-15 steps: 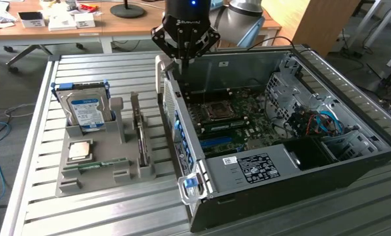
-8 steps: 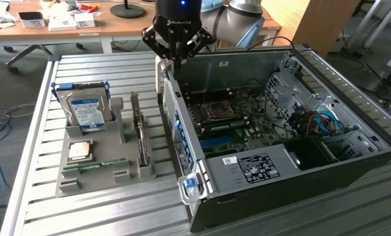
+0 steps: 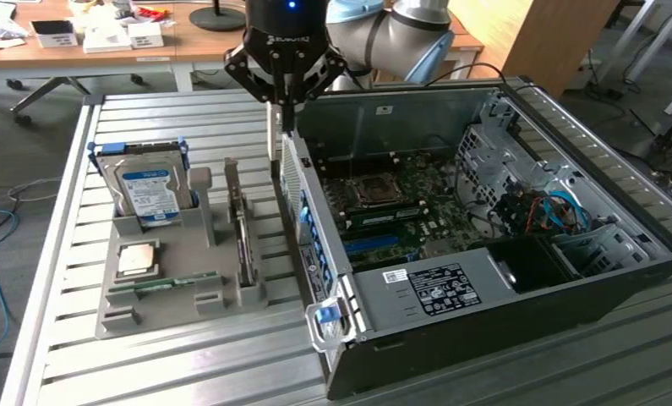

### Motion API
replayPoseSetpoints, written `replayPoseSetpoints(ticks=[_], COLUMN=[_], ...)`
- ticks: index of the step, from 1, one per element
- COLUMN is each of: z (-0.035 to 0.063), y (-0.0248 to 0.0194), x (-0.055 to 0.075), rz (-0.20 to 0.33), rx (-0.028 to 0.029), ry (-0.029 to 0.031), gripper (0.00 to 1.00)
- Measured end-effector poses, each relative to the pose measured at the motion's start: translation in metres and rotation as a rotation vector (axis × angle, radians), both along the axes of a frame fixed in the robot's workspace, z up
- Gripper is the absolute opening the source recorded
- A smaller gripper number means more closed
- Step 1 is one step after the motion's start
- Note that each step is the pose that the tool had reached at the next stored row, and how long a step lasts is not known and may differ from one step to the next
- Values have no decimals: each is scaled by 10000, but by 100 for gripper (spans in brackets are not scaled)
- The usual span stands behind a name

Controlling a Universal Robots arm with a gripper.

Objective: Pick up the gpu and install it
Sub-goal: 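Reach for the gpu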

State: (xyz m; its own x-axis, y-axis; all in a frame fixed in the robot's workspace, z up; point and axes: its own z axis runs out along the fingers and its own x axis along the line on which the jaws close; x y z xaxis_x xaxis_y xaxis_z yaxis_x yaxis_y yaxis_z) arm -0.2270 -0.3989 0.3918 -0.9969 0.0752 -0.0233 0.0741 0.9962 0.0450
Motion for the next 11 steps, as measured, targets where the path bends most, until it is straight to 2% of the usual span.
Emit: replayPoseSetpoints(ticks=[11], z=[-5], y=[0], x=[-232], rz=[0], rx=[0], ry=[0], gripper=[11])
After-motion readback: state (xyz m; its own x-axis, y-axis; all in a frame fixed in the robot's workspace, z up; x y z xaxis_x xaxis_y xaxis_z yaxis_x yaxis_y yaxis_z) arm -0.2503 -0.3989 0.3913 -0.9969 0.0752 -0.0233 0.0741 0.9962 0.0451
